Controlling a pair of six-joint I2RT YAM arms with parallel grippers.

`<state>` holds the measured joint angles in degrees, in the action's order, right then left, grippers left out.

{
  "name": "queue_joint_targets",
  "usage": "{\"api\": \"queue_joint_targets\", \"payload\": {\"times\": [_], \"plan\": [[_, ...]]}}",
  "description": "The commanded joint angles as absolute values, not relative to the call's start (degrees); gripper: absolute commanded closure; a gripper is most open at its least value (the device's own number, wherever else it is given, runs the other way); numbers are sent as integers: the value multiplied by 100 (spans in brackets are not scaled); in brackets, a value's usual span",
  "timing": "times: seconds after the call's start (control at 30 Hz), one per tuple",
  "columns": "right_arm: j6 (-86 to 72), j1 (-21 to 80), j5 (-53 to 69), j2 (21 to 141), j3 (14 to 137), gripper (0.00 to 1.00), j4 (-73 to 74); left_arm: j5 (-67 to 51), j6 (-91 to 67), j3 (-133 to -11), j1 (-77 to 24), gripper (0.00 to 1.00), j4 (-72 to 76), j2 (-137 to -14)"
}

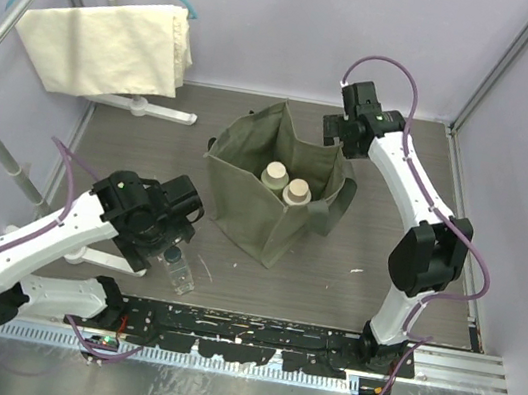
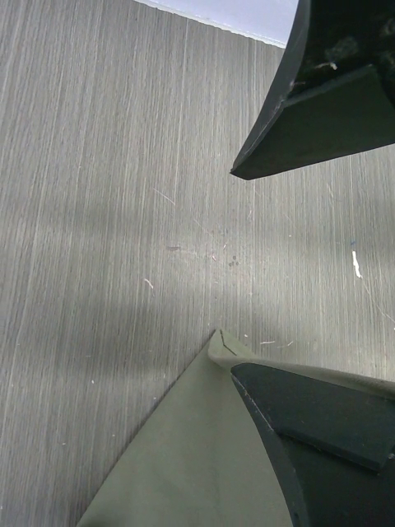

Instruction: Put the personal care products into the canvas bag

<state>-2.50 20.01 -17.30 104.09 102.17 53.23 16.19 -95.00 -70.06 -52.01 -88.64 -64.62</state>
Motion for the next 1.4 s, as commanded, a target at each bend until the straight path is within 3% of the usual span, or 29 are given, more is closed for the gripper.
{"api": "queue_joint_targets", "payload": {"times": [0.0, 0.27, 0.4, 0.7, 0.97, 1.17, 1.37], "plan": [[-223, 1992, -1662, 10002, 10266, 0, 5062, 1675, -10194, -6524, -5274, 2, -8492, -6324], [-193, 1993, -1655, 9832, 10110, 0, 5062, 1714, -10253, -5876, -5309, 0, -7605, -6428], [-182, 1995, -1694, 9768, 10072, 0, 5062, 1708, -10156, -5777, -5309, 7, -7519, -6445], [-183, 1981, -1725, 9714, 9986, 0, 5039, 1331, -10173, -5307, -5320, 46, -7116, -6291], [-191, 1984, -1671, 9759, 9949, 0, 5018, 1392, -10036, -5328, -5322, 99, -6999, -6104], [-150, 1987, -1682, 9769, 9957, 0, 5015, 1835, -8526, -5871, -5317, 100, -6158, -6148], [-71, 1971, -1604, 9689, 9895, 0, 4997, 1636, -5979, -7745, -5317, 100, -6485, -7190]]}}
